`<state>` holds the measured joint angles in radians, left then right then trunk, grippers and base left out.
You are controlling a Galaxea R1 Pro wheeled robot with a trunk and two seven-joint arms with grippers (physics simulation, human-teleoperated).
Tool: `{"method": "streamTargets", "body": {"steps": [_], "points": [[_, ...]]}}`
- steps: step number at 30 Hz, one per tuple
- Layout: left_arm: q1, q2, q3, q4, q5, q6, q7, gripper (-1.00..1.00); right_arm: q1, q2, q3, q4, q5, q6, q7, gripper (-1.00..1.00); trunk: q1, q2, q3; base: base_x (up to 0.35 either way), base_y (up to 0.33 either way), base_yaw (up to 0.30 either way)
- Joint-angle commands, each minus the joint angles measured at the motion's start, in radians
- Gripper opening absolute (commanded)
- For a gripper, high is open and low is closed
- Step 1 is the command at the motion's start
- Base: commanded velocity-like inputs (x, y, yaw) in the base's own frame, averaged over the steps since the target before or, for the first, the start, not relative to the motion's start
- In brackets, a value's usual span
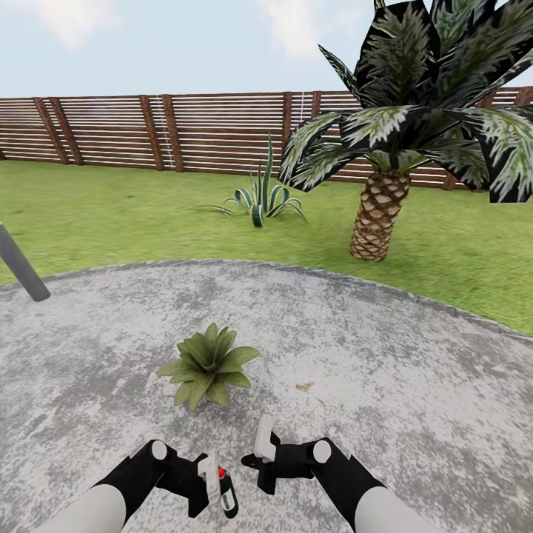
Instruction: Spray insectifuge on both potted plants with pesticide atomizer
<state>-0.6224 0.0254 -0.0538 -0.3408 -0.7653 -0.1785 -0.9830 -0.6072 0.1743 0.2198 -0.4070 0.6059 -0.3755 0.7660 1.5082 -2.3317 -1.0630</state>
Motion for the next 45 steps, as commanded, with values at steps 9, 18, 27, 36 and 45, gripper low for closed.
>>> {"method": "streamTargets", "body": {"steps": [9, 18, 27, 36, 45], "points": [[-0.002, -0.021, -0.004, 0.0, 0.009, -0.046, -0.004, -1.0, 0.0, 0.0, -0.002, 0.0, 0.009, -0.005, -0.001, -1.0, 0.0, 0.0, -0.001, 0.0, 0.0, 0.0], [-0.003, -0.022, -0.005, -0.001, 0.054, -0.053, -0.04, -1.0, 0.0, 0.0, -0.001, 0.001, 0.009, -0.005, -0.001, -1.0, 0.0, 0.0, -0.001, 0.0, 0.0, 0.0], [-0.005, -0.023, -0.005, -0.001, 0.064, -0.053, -0.052, -1.0, 0.0, 0.0, -0.002, 0.001, 0.009, -0.005, -0.001, -1.0, 0.0, 0.0, -0.001, 0.0, 0.0, 0.0], [-0.006, -0.024, -0.003, -0.002, 0.074, -0.064, -0.051, -1.0, 0.0, 0.0, -0.002, 0.001, 0.009, -0.006, -0.001, -1.0, 0.0, 0.0, -0.001, 0.0, 0.0, 0.0], [-0.009, -0.023, -0.004, -0.001, 0.122, -0.068, -0.052, -1.0, 0.0, 0.0, -0.002, 0.001, 0.009, -0.005, -0.001, -1.0, 0.0, 0.0, -0.001, 0.0, 0.0, 0.0]]}}
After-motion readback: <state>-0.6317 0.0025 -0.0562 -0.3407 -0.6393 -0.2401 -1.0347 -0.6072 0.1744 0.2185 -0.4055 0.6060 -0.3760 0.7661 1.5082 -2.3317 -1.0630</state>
